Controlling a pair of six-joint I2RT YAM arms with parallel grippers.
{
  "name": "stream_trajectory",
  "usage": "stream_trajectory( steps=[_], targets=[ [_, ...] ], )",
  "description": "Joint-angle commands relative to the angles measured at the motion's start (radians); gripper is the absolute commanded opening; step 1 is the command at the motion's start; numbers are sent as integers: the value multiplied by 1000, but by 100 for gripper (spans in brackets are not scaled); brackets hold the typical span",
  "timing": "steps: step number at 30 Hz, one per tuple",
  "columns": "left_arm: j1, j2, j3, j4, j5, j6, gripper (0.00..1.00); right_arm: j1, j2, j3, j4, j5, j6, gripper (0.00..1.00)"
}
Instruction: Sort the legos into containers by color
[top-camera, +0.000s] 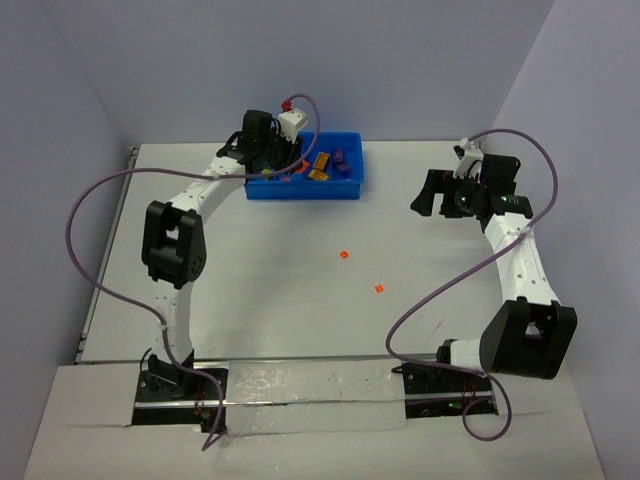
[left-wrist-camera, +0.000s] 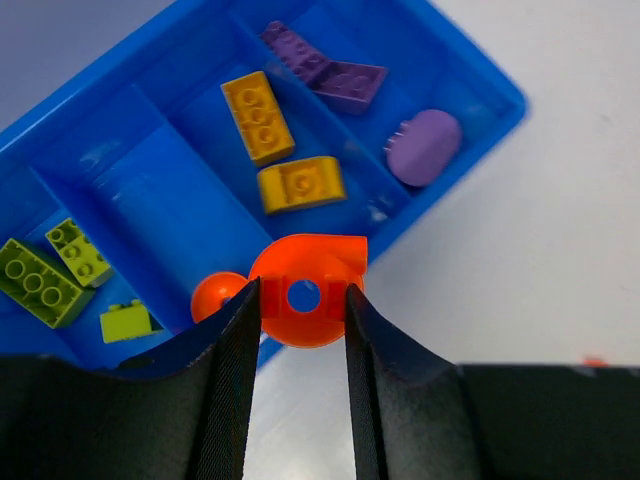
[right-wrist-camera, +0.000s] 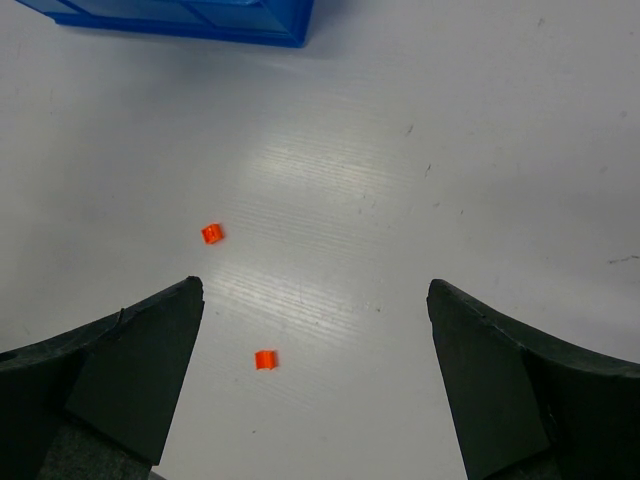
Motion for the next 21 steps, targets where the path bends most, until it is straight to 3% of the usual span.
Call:
stream_trajectory(
  steps=[1, 11, 15, 18, 21],
  targets=[
    [18, 96, 149, 61, -105, -36, 17, -8, 1, 45, 8, -9, 9, 100],
    [31, 233, 253, 80, -195, -3, 20, -8, 11, 46, 5, -9, 11, 100],
    [33, 260, 281, 63, -203, 13, 28, -8, 16, 48, 6, -7, 11, 100],
    [33, 266, 295, 76, -227, 23, 57, -7, 16, 51, 0, -7, 3, 100],
    [34, 267, 320, 65, -236, 30, 72, -6, 14, 45, -9, -10, -14, 100]
  ],
)
